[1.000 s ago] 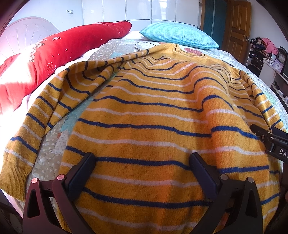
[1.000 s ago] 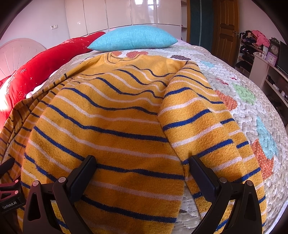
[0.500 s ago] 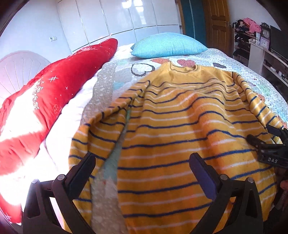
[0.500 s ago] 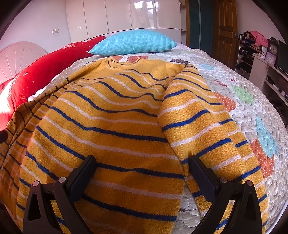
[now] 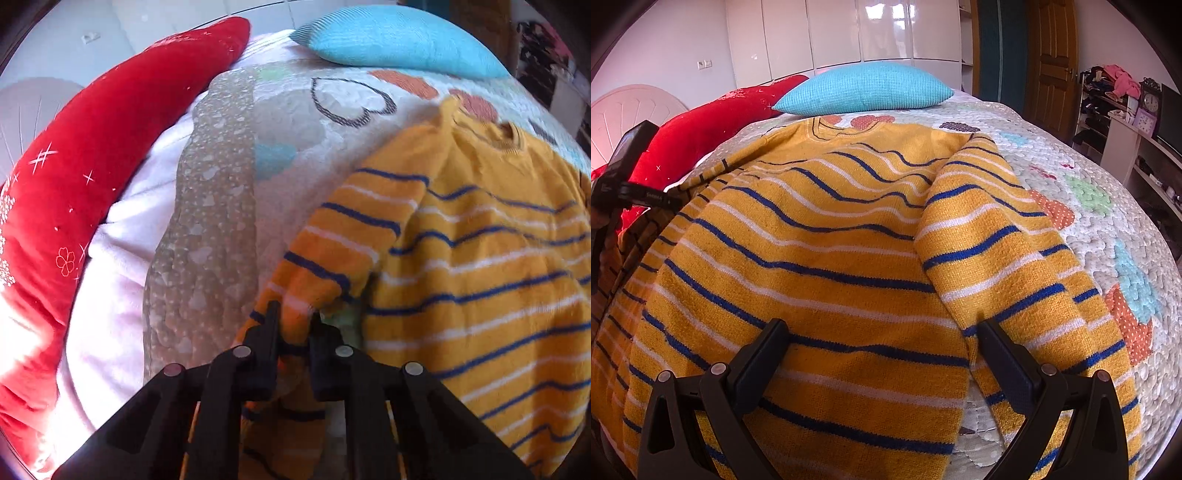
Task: Fold small clothes
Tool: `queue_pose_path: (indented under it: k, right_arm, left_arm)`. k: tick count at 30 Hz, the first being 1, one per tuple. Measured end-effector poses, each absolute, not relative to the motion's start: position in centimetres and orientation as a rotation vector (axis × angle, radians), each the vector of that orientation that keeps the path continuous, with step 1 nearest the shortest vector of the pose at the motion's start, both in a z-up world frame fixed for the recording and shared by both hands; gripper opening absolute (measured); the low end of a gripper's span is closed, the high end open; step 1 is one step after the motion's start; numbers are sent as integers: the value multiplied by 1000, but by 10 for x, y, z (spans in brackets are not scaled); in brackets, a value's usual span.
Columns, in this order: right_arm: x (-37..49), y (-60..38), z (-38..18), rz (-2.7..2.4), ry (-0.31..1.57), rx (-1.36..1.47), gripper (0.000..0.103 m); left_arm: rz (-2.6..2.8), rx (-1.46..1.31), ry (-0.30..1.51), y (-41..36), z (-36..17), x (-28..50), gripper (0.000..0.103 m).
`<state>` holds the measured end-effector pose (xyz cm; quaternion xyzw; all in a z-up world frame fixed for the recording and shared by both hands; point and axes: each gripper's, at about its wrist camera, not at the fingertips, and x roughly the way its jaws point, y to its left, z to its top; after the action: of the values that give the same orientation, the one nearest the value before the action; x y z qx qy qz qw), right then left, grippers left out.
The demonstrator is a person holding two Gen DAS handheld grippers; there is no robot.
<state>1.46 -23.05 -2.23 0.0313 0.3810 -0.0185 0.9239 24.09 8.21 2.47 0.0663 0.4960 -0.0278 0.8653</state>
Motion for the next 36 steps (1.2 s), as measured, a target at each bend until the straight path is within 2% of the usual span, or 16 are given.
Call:
queue_pose_path:
  k: [6, 10, 12, 13, 14, 19, 21, 23, 25, 28, 29, 32, 36]
  right_arm:
    - [16, -229, -23, -49, 785, 51, 103]
    - [18, -230, -23, -51, 786, 49, 103]
    - [18, -230, -22, -51, 785, 50, 103]
    - [18, -230, -22, -51, 785, 49, 103]
    - [18, -230, -22, -51, 785, 50, 103]
    - [18, -231, -22, -45, 783, 56, 103]
    - [17, -231, -22, -43, 781, 59, 103]
    - [16, -232, -22, -40, 778, 62, 103]
    - [16, -232, -22, -36, 780, 63, 103]
    - [17, -236, -15, 34, 816, 83, 103]
    - [12, -242, -6, 96, 817, 128, 100]
    - [-10, -270, 33, 252, 735, 283, 97]
    - [-5, -313, 72, 114, 643, 220, 99]
  left_arm:
    - [41, -148, 1059, 153, 33, 299, 11]
    - [17, -230, 1111, 158, 26, 313, 18]
    - [20, -249, 1099, 157, 30, 305, 31]
    - [26, -267, 1093, 159, 32, 300, 43]
    - [28, -281, 1080, 162, 35, 293, 47]
    - [-11, -227, 1040, 156, 69, 228, 48]
    - [-52, -194, 1006, 148, 85, 192, 55]
    - [-123, -197, 976, 137, 95, 151, 74]
    - [-183, -201, 969, 124, 93, 114, 79]
    - [-223, -165, 992, 102, 78, 68, 79]
    - [-222, -146, 995, 97, 72, 56, 79]
    - [-218, -114, 992, 89, 61, 24, 79]
    - [-144, -98, 995, 91, 51, -1, 79]
